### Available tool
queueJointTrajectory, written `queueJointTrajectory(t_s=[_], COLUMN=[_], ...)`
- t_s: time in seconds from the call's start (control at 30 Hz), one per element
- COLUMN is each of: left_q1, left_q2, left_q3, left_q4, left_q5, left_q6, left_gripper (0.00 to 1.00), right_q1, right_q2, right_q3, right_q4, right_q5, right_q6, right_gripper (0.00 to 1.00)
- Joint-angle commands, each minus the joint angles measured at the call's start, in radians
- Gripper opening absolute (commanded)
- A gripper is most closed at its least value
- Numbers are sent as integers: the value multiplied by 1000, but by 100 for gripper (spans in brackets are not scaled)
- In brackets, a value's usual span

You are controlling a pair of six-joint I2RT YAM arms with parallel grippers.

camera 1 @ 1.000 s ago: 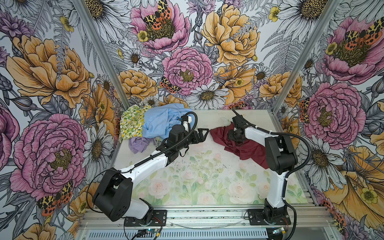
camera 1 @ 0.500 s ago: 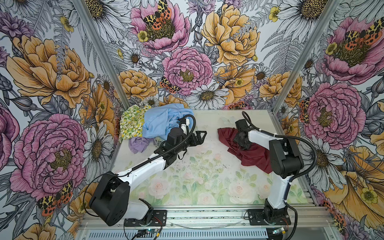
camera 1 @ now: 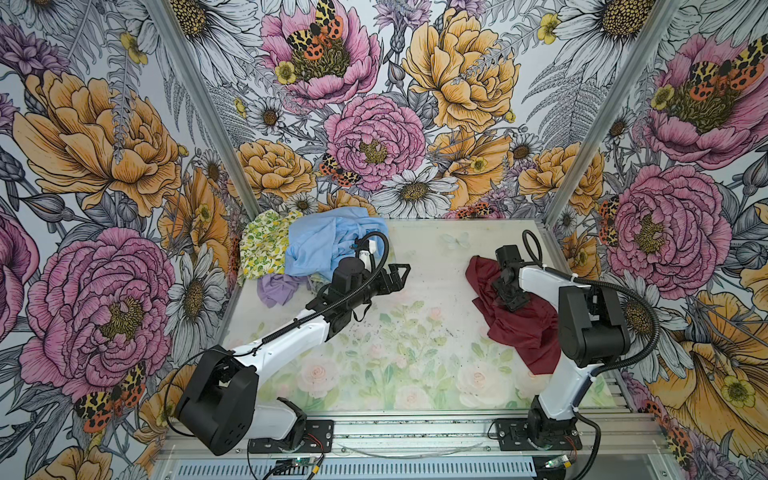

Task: Pick out a specific cloth from the pile

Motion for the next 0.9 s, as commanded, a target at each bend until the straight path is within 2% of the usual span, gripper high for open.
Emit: queueJointTrajectory(t_s=[0.0, 0.13, 0.4, 0.53, 0.7, 0.87], left_q1=[25, 38, 98, 129, 164, 189], left_q2=[-33, -49, -137, -181, -232, -277], left_q3=[-10, -2, 42, 67, 88, 88], left_q4=[-10, -46, -202, -286, -359, -404], left_q5=[-24, -33, -91, -127, -129, -138], left_q6=[25, 52, 135, 172, 203, 246], left_gripper=[96, 97, 99, 99, 99, 99], right_q1=[-8, -11, -10, -12, -11, 0], right_q2=[-8, 6, -65, -118, -184, -251], right_q3=[34, 63, 120, 148, 146, 147], right_q4=[-24, -26, -25, -27, -31, -27], right_q5=[27, 23, 57, 65, 86, 124], right_q6=[17, -4, -118, -175, -216, -309], right_gripper=[67, 70, 99, 99, 99, 99])
